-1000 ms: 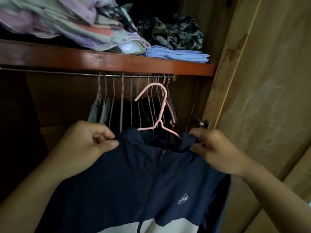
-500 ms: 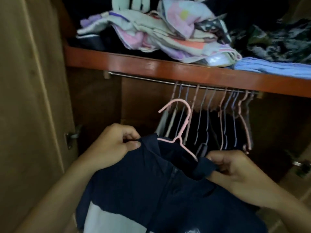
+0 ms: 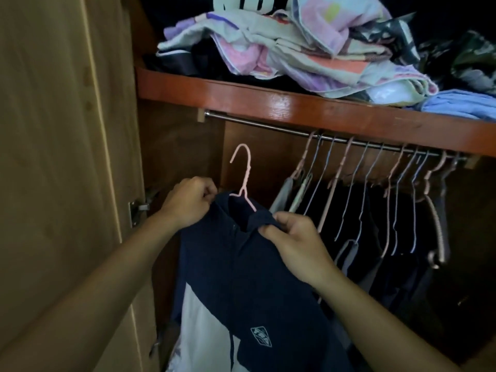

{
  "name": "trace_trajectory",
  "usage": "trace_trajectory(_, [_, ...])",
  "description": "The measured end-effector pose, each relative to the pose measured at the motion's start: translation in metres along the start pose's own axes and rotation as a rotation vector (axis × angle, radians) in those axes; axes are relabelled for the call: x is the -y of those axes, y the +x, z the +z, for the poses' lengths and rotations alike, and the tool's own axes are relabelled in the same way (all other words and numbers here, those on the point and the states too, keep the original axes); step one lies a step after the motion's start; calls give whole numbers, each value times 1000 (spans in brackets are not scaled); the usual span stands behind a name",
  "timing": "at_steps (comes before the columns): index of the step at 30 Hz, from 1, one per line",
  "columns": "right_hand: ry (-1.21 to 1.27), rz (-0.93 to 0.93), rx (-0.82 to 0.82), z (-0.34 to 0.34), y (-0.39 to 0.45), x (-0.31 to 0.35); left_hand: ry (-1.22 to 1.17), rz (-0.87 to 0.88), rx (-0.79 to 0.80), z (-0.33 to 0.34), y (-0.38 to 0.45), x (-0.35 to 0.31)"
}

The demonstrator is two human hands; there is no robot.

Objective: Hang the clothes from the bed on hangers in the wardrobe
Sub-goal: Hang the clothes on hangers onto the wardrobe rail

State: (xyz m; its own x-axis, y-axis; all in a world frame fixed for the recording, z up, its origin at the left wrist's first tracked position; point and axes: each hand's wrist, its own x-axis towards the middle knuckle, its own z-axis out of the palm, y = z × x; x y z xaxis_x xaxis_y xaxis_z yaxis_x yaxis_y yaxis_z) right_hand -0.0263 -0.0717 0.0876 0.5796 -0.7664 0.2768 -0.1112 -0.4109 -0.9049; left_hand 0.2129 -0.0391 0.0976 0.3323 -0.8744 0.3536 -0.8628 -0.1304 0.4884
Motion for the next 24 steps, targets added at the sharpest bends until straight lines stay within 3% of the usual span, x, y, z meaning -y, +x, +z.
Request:
trace_trajectory(3, [19, 38, -65, 26, 27, -16, 19, -46, -95, 0, 13, 4])
trace_trajectory(10, [93, 118, -337, 57, 98, -22, -7, -32, -131, 3, 46, 7])
trace_trajectory(17, [-20, 64, -491, 42, 150, -20, 152, 22, -95, 6, 68, 11])
trace_trajectory(21, [40, 92, -624, 26, 173, -23, 104, 23, -104, 8, 73, 14])
trace_trajectory(24, [173, 125, -601, 20, 190, -23, 44, 19, -117, 14, 77, 16])
